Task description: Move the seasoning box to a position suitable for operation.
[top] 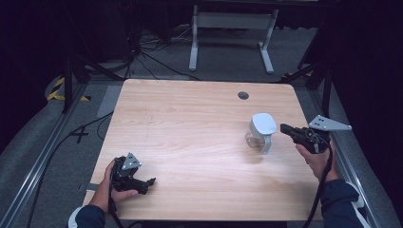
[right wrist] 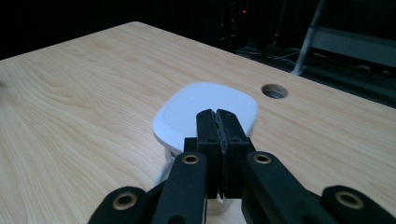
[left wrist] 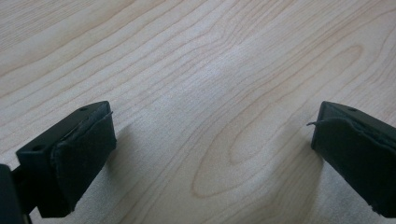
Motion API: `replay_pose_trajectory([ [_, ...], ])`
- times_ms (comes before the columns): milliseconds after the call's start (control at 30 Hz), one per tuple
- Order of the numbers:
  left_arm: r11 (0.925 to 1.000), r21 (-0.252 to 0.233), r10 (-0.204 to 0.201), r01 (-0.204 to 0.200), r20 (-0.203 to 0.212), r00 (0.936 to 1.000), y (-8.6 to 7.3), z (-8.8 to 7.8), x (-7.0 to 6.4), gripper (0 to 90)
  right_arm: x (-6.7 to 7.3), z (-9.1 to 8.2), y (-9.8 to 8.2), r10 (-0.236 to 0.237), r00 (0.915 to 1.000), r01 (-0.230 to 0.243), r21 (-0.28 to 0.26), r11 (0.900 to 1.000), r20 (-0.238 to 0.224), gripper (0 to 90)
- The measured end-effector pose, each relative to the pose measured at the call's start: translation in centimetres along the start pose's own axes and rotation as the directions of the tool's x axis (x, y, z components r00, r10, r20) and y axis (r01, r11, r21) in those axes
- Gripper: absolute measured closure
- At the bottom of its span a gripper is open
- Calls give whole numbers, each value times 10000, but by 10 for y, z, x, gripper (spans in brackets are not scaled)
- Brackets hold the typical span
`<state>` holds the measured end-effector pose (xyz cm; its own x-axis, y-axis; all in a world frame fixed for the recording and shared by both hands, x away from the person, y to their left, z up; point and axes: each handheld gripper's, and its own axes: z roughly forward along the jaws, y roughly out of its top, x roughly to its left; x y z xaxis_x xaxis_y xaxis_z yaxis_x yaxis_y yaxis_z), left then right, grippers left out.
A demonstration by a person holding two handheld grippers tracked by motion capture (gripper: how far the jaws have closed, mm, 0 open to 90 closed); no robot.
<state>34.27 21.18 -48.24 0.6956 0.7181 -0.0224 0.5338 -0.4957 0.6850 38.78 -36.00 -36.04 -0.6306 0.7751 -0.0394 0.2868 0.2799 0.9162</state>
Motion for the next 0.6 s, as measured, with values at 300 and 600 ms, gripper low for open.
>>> replay_pose_trajectory([
  [300,10000,-2,-13,13,6,10000,0,0,0,1,20,25,8,-708,9955,743,542,9958,-637,894],
  [600,10000,-2,-13,13,6,10000,0,0,0,0,16,30,0,-520,9966,570,785,9953,-643,895],
])
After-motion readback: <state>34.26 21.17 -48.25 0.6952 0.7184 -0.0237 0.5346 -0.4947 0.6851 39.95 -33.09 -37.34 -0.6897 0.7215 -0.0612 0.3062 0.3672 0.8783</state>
